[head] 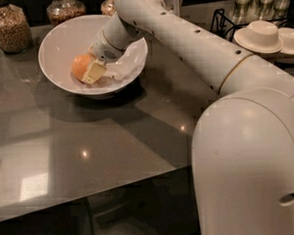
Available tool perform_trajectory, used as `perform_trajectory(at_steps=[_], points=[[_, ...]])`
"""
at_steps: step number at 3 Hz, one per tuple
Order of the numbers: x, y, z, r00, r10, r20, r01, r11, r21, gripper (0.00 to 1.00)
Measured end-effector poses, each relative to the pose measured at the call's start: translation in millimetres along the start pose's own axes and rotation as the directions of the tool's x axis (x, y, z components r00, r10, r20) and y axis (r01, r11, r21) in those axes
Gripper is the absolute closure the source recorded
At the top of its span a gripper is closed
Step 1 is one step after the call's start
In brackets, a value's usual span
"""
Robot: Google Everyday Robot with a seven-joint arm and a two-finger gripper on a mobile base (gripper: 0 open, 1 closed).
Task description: Pick orange from white bowl
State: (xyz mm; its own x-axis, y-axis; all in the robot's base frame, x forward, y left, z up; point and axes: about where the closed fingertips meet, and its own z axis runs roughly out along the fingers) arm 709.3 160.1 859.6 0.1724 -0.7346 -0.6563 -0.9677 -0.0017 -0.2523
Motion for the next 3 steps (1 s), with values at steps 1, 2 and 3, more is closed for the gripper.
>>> perform_trajectory(at_steps=[1,2,3], points=[[-1.0,0.2,-0.2,1.000,-0.004,0.003,0.004,1.0000,0.001,0.97],[-8.3,-1.5,-12.1,1.000,-0.004,0.011,0.004,0.9998,0.017,1.00],[-16.2,-2.9,-37.5,1.000,0.005,0.027,-0.006,0.9987,0.050,1.00]])
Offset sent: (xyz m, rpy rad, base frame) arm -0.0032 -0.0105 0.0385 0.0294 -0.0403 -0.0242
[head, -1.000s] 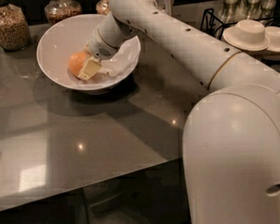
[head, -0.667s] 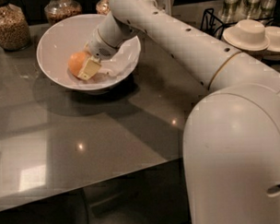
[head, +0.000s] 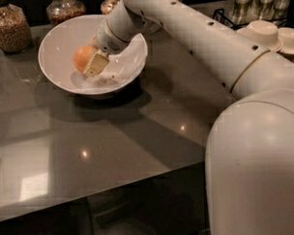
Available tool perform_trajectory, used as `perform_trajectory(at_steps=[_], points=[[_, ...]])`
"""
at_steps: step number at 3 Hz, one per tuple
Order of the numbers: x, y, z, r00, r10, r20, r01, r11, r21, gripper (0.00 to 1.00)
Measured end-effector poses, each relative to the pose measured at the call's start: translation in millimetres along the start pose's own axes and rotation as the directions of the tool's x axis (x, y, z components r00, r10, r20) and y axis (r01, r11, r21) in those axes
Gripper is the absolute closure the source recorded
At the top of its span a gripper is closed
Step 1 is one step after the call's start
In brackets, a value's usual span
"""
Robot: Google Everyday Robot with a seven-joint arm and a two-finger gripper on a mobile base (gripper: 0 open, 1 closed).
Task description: Pick orange from white bowl
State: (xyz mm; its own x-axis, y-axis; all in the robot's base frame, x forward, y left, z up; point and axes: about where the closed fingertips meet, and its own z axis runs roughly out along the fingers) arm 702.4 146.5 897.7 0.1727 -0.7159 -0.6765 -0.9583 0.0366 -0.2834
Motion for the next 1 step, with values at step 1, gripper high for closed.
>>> perform_trajectory(at_steps=[1], points=[[-6.2,6.1,-32.9,1.000,0.013,-0.009,-0.013,0.9997,0.022,1.00]])
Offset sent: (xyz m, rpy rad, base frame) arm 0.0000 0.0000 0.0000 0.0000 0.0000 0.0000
